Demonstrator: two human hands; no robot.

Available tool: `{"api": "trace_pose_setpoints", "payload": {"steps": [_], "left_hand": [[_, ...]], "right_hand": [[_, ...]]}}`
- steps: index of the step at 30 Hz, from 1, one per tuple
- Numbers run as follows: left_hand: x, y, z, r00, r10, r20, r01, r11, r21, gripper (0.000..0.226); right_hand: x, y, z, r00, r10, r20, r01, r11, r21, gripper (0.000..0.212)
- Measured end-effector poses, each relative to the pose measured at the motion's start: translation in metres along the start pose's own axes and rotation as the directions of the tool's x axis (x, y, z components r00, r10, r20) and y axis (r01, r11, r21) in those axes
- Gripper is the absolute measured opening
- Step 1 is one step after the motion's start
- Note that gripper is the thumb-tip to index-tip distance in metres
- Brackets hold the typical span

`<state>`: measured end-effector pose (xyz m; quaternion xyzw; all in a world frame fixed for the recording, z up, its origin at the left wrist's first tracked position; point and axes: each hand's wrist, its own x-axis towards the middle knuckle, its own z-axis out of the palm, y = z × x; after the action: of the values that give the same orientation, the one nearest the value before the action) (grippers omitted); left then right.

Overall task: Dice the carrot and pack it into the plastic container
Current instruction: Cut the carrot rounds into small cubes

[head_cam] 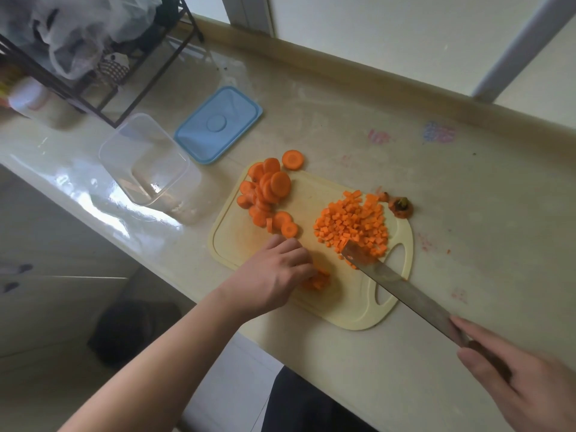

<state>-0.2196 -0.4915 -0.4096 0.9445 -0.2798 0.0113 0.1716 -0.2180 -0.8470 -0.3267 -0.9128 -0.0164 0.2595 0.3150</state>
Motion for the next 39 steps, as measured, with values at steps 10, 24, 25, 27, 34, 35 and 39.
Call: {"api": "trace_pose_setpoints", "payload": {"steps": [10, 24, 25, 27, 34, 35, 39], "left_hand": [[0.008, 0.010, -0.009, 0.978, -0.198, 0.069, 0.206, 0.968, -0.140, 0.034], [0.015, 0.016, -0.015, 0.869, -0.495, -0.024, 0.466, 0.833, -0.299, 0.019], [0.017, 0.016, -0.016, 0.859, -0.510, -0.053, 0.468, 0.822, -0.324, 0.011], [0.025, 0.018, -0.016, 0.855, -0.511, -0.087, 0.457, 0.822, -0.340, 0.012], [0.048, 0.030, -0.011, 0.759, -0.591, -0.275, 0.447, 0.779, -0.440, 0.022], [0.046, 0.029, -0.011, 0.747, -0.603, -0.281, 0.456, 0.772, -0.443, 0.020], [0.028, 0.020, -0.010, 0.739, -0.604, -0.298, 0.494, 0.787, -0.369, 0.020]], "right_hand": [[0.002, 0.006, 0.000, 0.997, -0.051, -0.058, 0.049, 0.998, -0.033, 0.036], [0.000, 0.002, -0.009, 1.000, 0.006, 0.006, -0.005, 0.998, -0.055, 0.036], [-0.001, 0.004, -0.009, 1.000, 0.016, 0.002, -0.016, 0.999, -0.040, 0.037], [-0.002, 0.006, -0.007, 1.000, 0.024, -0.018, -0.024, 1.000, -0.004, 0.043], [-0.002, 0.005, -0.008, 0.998, 0.027, -0.052, -0.023, 0.997, 0.072, 0.050], [-0.002, 0.005, -0.009, 0.998, 0.033, -0.059, -0.028, 0.997, 0.075, 0.050], [-0.002, 0.002, -0.008, 0.998, 0.042, -0.055, -0.038, 0.997, 0.073, 0.039]]}}
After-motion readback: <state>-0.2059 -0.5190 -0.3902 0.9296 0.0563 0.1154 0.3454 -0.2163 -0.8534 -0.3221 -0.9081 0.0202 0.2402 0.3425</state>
